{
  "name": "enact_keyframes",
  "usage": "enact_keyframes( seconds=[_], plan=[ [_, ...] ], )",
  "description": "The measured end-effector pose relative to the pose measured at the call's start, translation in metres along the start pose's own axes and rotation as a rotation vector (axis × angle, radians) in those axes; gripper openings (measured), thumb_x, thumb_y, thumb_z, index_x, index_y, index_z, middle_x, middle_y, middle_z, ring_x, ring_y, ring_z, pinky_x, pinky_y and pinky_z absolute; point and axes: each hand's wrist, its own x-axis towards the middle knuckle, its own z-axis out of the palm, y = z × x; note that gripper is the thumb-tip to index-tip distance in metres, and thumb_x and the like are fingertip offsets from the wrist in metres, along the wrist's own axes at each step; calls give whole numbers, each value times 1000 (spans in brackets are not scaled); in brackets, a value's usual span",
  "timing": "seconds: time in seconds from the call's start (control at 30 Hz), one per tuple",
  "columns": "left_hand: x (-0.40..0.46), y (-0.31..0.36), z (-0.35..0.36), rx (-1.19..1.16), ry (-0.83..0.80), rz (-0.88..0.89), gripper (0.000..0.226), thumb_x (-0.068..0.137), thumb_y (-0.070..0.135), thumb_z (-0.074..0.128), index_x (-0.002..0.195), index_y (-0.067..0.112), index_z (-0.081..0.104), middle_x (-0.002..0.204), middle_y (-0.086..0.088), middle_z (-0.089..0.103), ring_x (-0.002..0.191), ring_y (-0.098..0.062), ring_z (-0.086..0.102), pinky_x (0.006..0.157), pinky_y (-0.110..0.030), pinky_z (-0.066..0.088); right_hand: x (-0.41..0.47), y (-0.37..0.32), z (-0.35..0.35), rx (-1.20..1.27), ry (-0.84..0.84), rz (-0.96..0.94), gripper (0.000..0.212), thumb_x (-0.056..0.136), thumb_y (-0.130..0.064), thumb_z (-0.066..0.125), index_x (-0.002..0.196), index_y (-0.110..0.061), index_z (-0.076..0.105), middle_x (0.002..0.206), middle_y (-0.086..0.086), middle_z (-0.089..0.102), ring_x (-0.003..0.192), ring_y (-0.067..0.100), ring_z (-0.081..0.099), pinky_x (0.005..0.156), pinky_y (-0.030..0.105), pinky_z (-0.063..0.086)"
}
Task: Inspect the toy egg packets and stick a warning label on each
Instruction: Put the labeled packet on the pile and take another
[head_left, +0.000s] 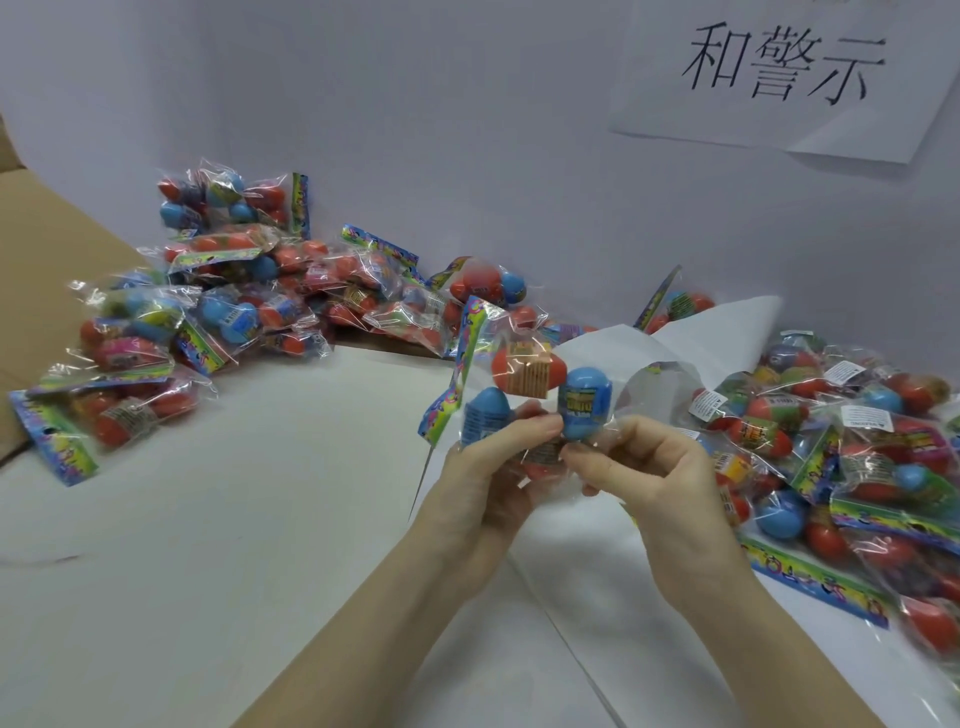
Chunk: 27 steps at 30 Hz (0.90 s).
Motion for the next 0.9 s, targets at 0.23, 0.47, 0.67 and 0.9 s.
enact_keyframes(
  seconds=[0.23, 0.47, 0.67, 0.9],
  plan=[
    [1, 5, -1, 70, 166, 54, 26, 48, 12, 70, 72, 12, 61, 69, -2, 62, 52, -6, 58, 46, -15, 47, 2, -3, 0, 80, 22, 62, 49, 45, -33, 76, 89, -12, 68, 71, 1, 69, 62, 9, 63, 59, 19, 52],
    [1, 10, -3, 354, 85, 64, 39, 54, 37, 70, 85, 16, 65, 74, 2, 68, 60, -3, 60, 50, -13, 46, 1, -1, 0, 72, 125, 45, 13, 50, -28, 71, 50, -15, 69, 54, 2, 65, 43, 9, 55, 47, 18, 48],
    [2, 8, -3, 401, 92, 134, 30, 64, 30, 70, 89, 14, 66, 78, 0, 72, 66, -6, 66, 52, -16, 49, 2, 3, -1, 80, 155, 41, 19, 55, -22, 67, 57, -6, 56, 51, 3, 63, 41, 10, 54, 46, 17, 47],
    [3, 8, -4, 358, 114, 224, 29, 81, -7, 56, 62, 14, 61, 56, 3, 62, 54, -6, 62, 50, -15, 48, -2, -3, 4, -26, -77, 152, 71, 38, -32, 76, 105, -19, 57, 74, 1, 73, 61, 12, 67, 55, 21, 54]
  ],
)
